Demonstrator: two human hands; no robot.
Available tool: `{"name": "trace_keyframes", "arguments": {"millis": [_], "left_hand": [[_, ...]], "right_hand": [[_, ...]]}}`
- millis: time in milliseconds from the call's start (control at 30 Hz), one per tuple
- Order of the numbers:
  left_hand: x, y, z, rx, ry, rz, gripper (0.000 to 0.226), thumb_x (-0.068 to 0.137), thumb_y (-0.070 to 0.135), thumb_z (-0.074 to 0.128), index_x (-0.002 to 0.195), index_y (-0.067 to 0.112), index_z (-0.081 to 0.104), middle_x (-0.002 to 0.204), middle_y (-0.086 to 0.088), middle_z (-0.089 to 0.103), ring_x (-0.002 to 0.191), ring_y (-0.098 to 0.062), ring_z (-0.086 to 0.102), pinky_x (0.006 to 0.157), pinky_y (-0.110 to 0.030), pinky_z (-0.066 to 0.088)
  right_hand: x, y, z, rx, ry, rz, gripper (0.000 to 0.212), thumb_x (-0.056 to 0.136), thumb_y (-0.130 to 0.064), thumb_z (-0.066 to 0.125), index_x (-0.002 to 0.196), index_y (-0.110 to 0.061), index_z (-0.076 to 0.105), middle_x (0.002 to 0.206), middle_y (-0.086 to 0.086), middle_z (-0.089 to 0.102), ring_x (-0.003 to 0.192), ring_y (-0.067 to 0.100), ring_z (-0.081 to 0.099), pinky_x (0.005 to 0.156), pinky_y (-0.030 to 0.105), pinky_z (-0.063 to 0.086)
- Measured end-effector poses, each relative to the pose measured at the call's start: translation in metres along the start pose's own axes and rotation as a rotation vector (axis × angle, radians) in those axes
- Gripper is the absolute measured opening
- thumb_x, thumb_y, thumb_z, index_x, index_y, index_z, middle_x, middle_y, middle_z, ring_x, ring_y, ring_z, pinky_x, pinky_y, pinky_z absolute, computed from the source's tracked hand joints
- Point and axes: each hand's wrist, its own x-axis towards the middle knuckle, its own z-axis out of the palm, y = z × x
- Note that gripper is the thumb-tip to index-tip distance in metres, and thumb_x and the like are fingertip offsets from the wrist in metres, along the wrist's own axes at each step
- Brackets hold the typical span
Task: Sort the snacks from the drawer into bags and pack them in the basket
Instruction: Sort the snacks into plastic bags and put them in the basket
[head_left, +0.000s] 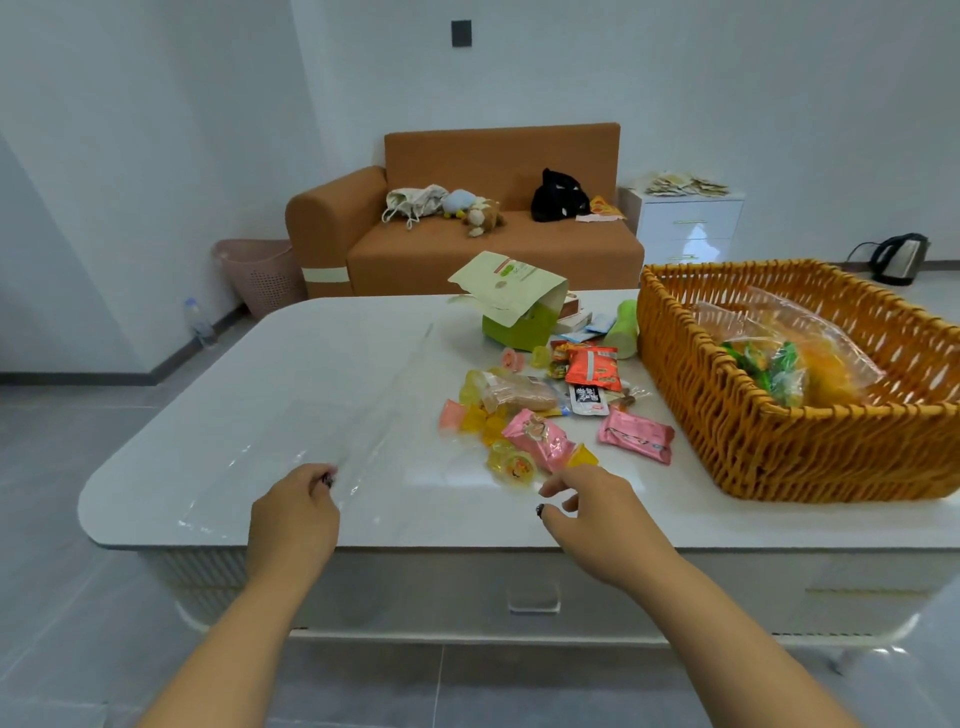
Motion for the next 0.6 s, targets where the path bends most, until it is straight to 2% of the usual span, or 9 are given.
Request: {"name": "trace_keyframes", "arguments": {"millis": [33,133,200,300,333,400,467,533,600], "left_hand": [[-0.002,0.008,-0.001,-0.051,0.029,0.008,0.032,0.096,0.002,0.043,0.116,0.009,0.068,0.113,-0.009,0.069,0.101,-0.026,0.058,0.083,-0.028,0.039],[-0.020,0.029,-0.002,-0.123,0.057,0.127,0.030,0.096,0.000,0.048,0.114,0.010,0.070,0.104,-0.004,0.071,0.091,-0.015,0.056,0.082,-0.022,0.039],[-0.043,0.039,0.003,-0.149,0.034,0.283,0.031,0.093,-0.002,0.053,0.113,0.013,0.071,0.102,0.000,0.072,0.088,-0.006,0.058,0.083,-0.014,0.041],[-0.069,0.047,0.020,-0.186,-0.078,0.612,0.036,0.087,-0.010,0.062,0.113,0.013,0.072,0.107,0.009,0.070,0.096,0.016,0.056,0.087,0.003,0.037],[-0.072,0.048,0.027,-0.182,-0.124,0.713,0.037,0.086,-0.010,0.062,0.114,0.012,0.071,0.111,0.009,0.069,0.101,0.017,0.056,0.090,0.001,0.038],[-0.073,0.052,0.043,-0.159,-0.174,0.886,0.039,0.082,-0.006,0.062,0.116,0.009,0.070,0.116,0.002,0.070,0.103,0.003,0.063,0.094,-0.011,0.045],[-0.071,0.057,0.054,-0.141,-0.191,0.959,0.039,0.077,-0.003,0.063,0.114,0.007,0.070,0.114,-0.003,0.072,0.098,-0.008,0.067,0.091,-0.017,0.049],[-0.068,0.058,0.060,-0.122,-0.196,0.987,0.039,0.075,-0.001,0.063,0.112,0.007,0.071,0.111,-0.003,0.073,0.096,-0.010,0.068,0.089,-0.017,0.049],[-0.064,0.055,0.063,-0.077,-0.192,1.029,0.039,0.073,0.002,0.065,0.111,0.006,0.072,0.111,-0.003,0.073,0.096,-0.014,0.070,0.085,-0.018,0.051]], "right_hand": [[0.000,0.001,-0.001,0.018,0.005,0.007,0.020,0.092,-0.031,0.058,0.111,-0.028,0.061,0.115,-0.011,0.055,0.101,0.007,0.055,0.079,0.023,0.043],[0.001,-0.001,-0.005,0.178,0.020,0.053,0.016,0.092,-0.036,0.059,0.104,-0.027,0.062,0.095,-0.017,0.057,0.078,0.003,0.057,0.065,0.020,0.043],[0.003,-0.005,-0.008,0.376,0.038,0.097,0.022,0.089,-0.043,0.060,0.105,-0.027,0.060,0.100,-0.015,0.061,0.085,0.009,0.062,0.073,0.029,0.053],[0.007,-0.014,-0.010,0.781,0.023,0.178,0.051,0.087,-0.043,0.064,0.131,-0.025,0.045,0.120,-0.004,0.059,0.100,0.015,0.065,0.087,0.040,0.056],[0.009,-0.016,-0.011,0.890,0.033,0.186,0.060,0.086,-0.042,0.066,0.137,-0.025,0.039,0.126,-0.002,0.056,0.101,0.015,0.065,0.088,0.041,0.056],[0.012,-0.017,-0.014,1.051,0.093,0.175,0.078,0.076,-0.046,0.076,0.140,-0.028,0.035,0.132,0.000,0.055,0.101,0.013,0.066,0.087,0.040,0.057],[0.015,-0.016,-0.019,1.213,0.110,0.127,0.095,0.063,-0.051,0.083,0.142,-0.030,0.033,0.133,0.000,0.056,0.101,0.014,0.066,0.081,0.038,0.058],[0.018,-0.011,-0.024,1.335,0.016,-0.025,0.104,0.052,-0.064,0.080,0.142,-0.035,0.035,0.128,-0.005,0.064,0.110,0.022,0.065,0.082,0.042,0.057],[0.018,-0.010,-0.025,1.337,-0.067,-0.135,0.112,0.039,-0.075,0.074,0.140,-0.045,0.036,0.129,-0.011,0.062,0.118,0.025,0.061,0.086,0.045,0.056]]}}
